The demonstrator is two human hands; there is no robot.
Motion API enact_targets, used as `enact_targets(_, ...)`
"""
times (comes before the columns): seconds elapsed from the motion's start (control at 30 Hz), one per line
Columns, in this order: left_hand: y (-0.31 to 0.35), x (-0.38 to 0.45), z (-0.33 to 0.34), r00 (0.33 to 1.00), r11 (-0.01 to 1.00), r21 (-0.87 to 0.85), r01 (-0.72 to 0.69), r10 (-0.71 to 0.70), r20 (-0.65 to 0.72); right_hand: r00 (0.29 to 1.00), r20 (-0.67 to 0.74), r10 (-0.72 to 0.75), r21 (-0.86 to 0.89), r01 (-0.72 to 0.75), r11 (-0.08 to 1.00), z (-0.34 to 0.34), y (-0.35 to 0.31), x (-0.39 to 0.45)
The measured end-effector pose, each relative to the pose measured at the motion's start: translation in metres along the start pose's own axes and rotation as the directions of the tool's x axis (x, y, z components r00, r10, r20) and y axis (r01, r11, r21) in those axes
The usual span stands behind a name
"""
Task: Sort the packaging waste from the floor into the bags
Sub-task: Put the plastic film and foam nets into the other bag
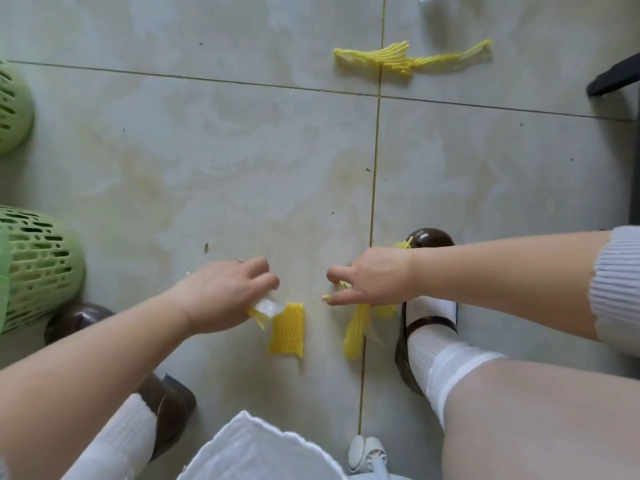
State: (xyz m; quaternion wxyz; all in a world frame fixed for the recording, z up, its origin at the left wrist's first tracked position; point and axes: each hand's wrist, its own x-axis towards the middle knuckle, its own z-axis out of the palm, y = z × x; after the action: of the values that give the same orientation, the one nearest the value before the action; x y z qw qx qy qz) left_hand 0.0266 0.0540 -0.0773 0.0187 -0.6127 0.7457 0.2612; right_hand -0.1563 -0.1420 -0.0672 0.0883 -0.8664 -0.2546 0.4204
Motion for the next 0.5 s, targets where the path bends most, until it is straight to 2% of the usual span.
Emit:
enact_targets(0.1, 0.023, 0.008, 0.015, 0.987, 0.989, 0.067, -0.135, 0.128, 0.097, 0.998, -0.025, 0.066, -0.053, -0.067, 0.996, 0.006, 0.002, 0.008)
enact_targets(0.2, 0.037, 0.02, 0.023, 0.966, 0.974, 0.086, -0.21, 0.193, 0.17, 0.994, 0.023, 0.105, -0.081, -0.103, 0.991, 0.005, 0.005, 0.009)
enact_targets(0.27, 0.037, 0.025, 0.02, 0.955, 0.963, 0.087, -0.255, 0.236, 0.178, 0.988, 0.03, 0.151, 0.011, -0.151, 0.988, 0.003, 0.012, 0.003)
enact_targets(0.33, 0.036, 0.023, 0.019, 0.95, 0.96, 0.077, -0.271, 0.254, 0.182, 0.96, -0.035, 0.278, 0.187, -0.267, 0.945, 0.0, 0.024, -0.005)
enact_targets(0.4, 0.028, 0.019, 0.019, 0.967, 0.98, 0.018, -0.197, 0.191, 0.169, 0.874, -0.149, 0.463, 0.384, -0.381, 0.841, -0.003, 0.045, -0.015)
enact_targets(0.5, 0.007, 0.023, 0.007, 0.998, 0.99, -0.126, 0.061, -0.06, 0.01, 0.602, -0.301, 0.74, 0.655, -0.433, 0.619, -0.013, 0.094, -0.035)
